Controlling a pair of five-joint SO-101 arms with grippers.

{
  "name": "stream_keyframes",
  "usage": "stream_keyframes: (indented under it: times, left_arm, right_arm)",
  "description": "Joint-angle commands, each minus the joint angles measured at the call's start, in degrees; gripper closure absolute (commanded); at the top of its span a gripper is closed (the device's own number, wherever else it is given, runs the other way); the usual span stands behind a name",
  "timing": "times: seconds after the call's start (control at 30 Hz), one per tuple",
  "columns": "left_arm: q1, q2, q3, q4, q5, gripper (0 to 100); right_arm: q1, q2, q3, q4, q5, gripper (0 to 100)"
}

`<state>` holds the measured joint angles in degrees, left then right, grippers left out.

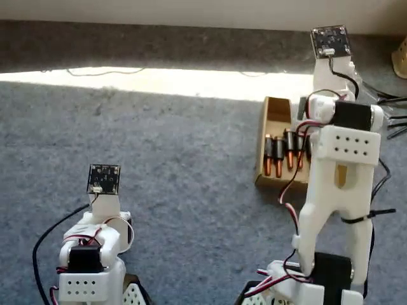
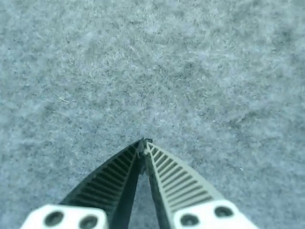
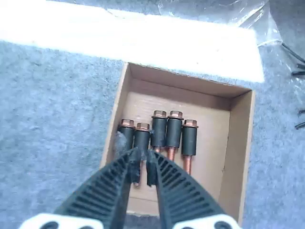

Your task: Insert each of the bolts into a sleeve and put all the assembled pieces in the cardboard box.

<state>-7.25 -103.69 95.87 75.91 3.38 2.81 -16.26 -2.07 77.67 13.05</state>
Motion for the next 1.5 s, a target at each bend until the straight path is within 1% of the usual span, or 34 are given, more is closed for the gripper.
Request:
stream_keyframes:
  times: [0.0, 0.1, 0.47, 0.57, 0.7, 0.93, 1.03, 1.17, 1.3, 1.37, 1.47]
  left_arm:
    - [-0.92, -0.4, 1.27, 0.26, 0.35, 99]
    - [-0.92, -0.4, 1.27, 0.26, 0.35, 99]
    - [-0.92, -0.4, 1.27, 0.26, 0.35, 99]
    - [-0.92, -0.4, 1.27, 0.26, 0.35, 99]
    - [-0.92, -0.4, 1.27, 0.26, 0.35, 99]
    - [-0.92, -0.4, 1.27, 0.26, 0.35, 99]
    - [-0.92, -0.4, 1.27, 0.26, 0.35, 99]
    - [-0.92, -0.4, 1.27, 0.26, 0.35, 99]
    - [-0.92, -0.4, 1.27, 0.26, 0.35, 99]
    - [-0.92, -0.4, 1.27, 0.26, 0.35, 99]
    - [-0.92, -0.4, 1.27, 0.26, 0.35, 99]
  right_arm:
    - [-1.98, -7.16, -2.95, 4.97, -5.98, 99.3]
    - [-3.12, -10.77, -2.95, 9.19, -8.0, 99.3]
    - [-10.59, -24.13, -2.95, 20.7, -8.18, 99.3]
    - [-11.3, -28.09, -2.33, 22.9, -8.18, 99.3]
    - [-11.3, -34.95, 4.88, 22.29, -8.0, 99.3]
    - [-11.21, -51.3, 22.02, 14.9, -7.82, 99.3]
    - [-11.12, -58.59, 28.09, 13.23, -7.74, 99.3]
    - [-11.12, -65.27, 34.24, 12.97, -4.4, 99.3]
    - [-10.86, -69.76, 38.73, 11.56, -3.87, 99.3]
    - [-8.22, -71.43, 40.75, 9.71, -4.04, 99.3]
    - [-2.07, -73.8, 44.26, 5.93, -3.87, 99.3]
